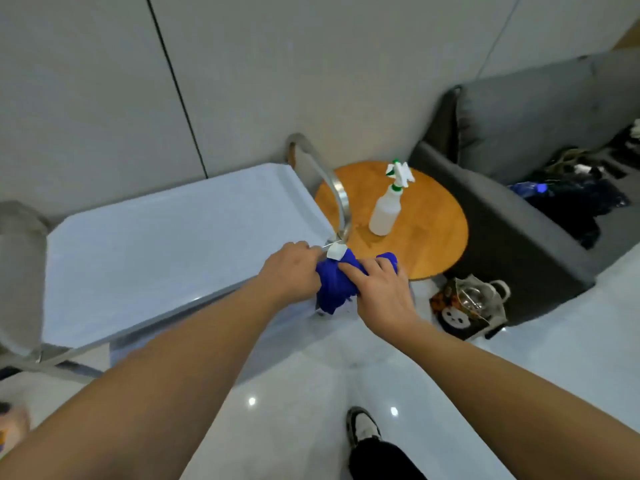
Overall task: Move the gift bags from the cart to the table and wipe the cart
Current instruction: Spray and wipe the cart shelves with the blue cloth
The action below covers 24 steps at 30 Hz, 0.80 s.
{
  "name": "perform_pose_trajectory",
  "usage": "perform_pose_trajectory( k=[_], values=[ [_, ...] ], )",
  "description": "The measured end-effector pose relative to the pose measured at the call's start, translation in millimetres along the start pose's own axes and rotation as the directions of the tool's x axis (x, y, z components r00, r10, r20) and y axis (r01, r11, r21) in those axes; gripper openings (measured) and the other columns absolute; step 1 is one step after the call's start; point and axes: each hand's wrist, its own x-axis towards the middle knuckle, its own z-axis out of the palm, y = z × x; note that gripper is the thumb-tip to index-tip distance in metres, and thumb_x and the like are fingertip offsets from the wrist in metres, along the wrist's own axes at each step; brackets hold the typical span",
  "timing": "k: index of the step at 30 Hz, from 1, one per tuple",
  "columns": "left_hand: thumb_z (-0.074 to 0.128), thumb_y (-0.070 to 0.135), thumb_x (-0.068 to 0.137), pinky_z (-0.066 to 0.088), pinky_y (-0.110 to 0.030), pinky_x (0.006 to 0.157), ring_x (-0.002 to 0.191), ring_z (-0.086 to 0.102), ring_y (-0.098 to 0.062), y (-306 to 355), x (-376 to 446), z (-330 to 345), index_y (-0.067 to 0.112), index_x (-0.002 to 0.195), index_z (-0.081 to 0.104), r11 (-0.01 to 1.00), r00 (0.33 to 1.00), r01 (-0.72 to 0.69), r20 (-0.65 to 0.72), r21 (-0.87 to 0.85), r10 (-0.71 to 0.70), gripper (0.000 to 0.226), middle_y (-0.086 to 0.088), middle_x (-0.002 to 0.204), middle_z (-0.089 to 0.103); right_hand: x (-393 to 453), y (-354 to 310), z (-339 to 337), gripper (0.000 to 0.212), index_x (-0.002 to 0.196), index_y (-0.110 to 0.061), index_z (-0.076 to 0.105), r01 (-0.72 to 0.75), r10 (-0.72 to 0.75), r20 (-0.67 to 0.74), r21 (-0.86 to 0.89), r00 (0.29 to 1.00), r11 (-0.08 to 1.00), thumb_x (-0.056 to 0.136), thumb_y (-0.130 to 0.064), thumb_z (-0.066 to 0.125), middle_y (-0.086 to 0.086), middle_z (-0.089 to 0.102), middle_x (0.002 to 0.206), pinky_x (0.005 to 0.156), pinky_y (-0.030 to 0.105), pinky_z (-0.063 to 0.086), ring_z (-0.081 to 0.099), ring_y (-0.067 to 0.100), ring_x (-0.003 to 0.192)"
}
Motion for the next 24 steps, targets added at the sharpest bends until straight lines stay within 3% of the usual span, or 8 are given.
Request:
perform_pose_trajectory(
  k=[5, 11, 20, 24],
  values=[
    [0.055, 0.022, 0.089, 0.05, -0.039, 0.091, 0.118, 0.054, -0.031, 64.0, 57.3, -27.8, 0.015, 0.13, 0.058, 0.986, 0.987, -0.159, 0.015, 0.056, 0.159, 0.042, -0.007, 0.125, 0.057, -6.2, 72.0, -40.6, 0.061, 0.146, -0.034, 0.043, -0.228, 0.228, -0.028, 0.004, 0.973, 0.974, 0.09, -0.02, 0.063, -0.001, 0.053, 0.137, 0.101, 0.045, 0.034, 0.044, 0.028, 0.125],
    [0.049, 0.019, 0.093, 0.047, -0.042, 0.1, 0.124, 0.049, -0.03, 108.7, 141.0, -5.0, 0.016, 0.14, 0.051, 0.971, 0.976, -0.217, 0.052, 0.098, 0.213, 0.047, -0.009, 0.129, 0.054, 26.9, 172.4, -30.5, 0.066, 0.148, -0.038, 0.037, -0.351, 0.349, 0.111, -0.002, 0.93, 0.936, 0.089, -0.022, 0.064, -0.003, 0.048, 0.142, 0.109, 0.045, 0.031, 0.039, 0.025, 0.131],
    [0.05, 0.028, 0.095, 0.049, -0.042, 0.096, 0.118, 0.052, -0.027, 125.2, 282.4, 24.2, 0.018, 0.139, 0.05, 0.984, 0.973, -0.098, 0.22, 0.147, 0.065, 0.045, -0.007, 0.126, 0.054, 161.0, 305.9, 16.0, 0.061, 0.145, -0.037, 0.041, -0.337, 0.327, 0.208, 0.016, 0.922, 0.941, 0.091, -0.017, 0.061, -0.004, 0.052, 0.135, 0.109, 0.046, 0.03, 0.041, 0.024, 0.128],
    [0.055, 0.029, 0.095, 0.047, -0.04, 0.097, 0.12, 0.05, -0.028, 124.2, 327.2, 20.2, 0.017, 0.138, 0.051, 0.988, 0.971, -0.056, 0.239, 0.143, 0.021, 0.045, -0.007, 0.126, 0.054, 217.9, 337.5, 24.9, 0.063, 0.147, -0.038, 0.039, -0.376, 0.356, 0.241, 0.037, 0.903, 0.926, 0.091, -0.023, 0.064, -0.002, 0.049, 0.145, 0.113, 0.049, 0.027, 0.037, 0.027, 0.135]
  ],
)
